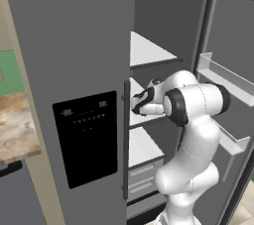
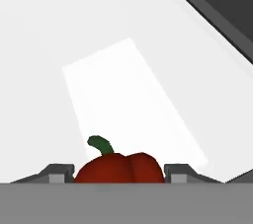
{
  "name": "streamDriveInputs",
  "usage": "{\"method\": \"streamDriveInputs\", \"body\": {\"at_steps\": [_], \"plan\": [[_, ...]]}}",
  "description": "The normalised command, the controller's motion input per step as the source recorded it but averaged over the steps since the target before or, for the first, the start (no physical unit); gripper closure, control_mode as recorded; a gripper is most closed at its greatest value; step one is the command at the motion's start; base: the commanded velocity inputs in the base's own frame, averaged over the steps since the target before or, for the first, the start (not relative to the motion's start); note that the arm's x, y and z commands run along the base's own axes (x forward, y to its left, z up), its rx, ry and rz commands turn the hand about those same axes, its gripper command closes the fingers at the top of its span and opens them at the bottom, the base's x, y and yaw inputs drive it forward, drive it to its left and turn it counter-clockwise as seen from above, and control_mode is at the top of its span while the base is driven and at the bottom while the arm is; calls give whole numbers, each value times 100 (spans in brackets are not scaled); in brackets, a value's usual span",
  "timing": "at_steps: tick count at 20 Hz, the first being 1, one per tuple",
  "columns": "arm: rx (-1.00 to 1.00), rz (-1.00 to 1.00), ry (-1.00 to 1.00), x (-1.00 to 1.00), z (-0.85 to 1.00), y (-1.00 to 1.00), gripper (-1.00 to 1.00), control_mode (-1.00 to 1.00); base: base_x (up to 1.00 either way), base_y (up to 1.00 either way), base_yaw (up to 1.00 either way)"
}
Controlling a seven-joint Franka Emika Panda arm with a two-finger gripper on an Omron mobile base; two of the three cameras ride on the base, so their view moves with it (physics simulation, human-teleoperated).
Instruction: Place the cold items (avocado and bell pepper) from the fridge in one tupperware on the dining counter. Place the warm items (kebab skewer and hot dog) in the stove area in another tupperware.
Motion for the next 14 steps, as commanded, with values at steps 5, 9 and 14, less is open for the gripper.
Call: {"method": "streamDriveInputs", "body": {"at_steps": [5,9,14], "plan": [[0,-5,-5,-97,45,0,100,-100,0,0,0],[0,-1,1,-78,99,-11,100,-100,0,0,0],[0,0,8,-71,100,-5,100,-100,0,0,0]]}}
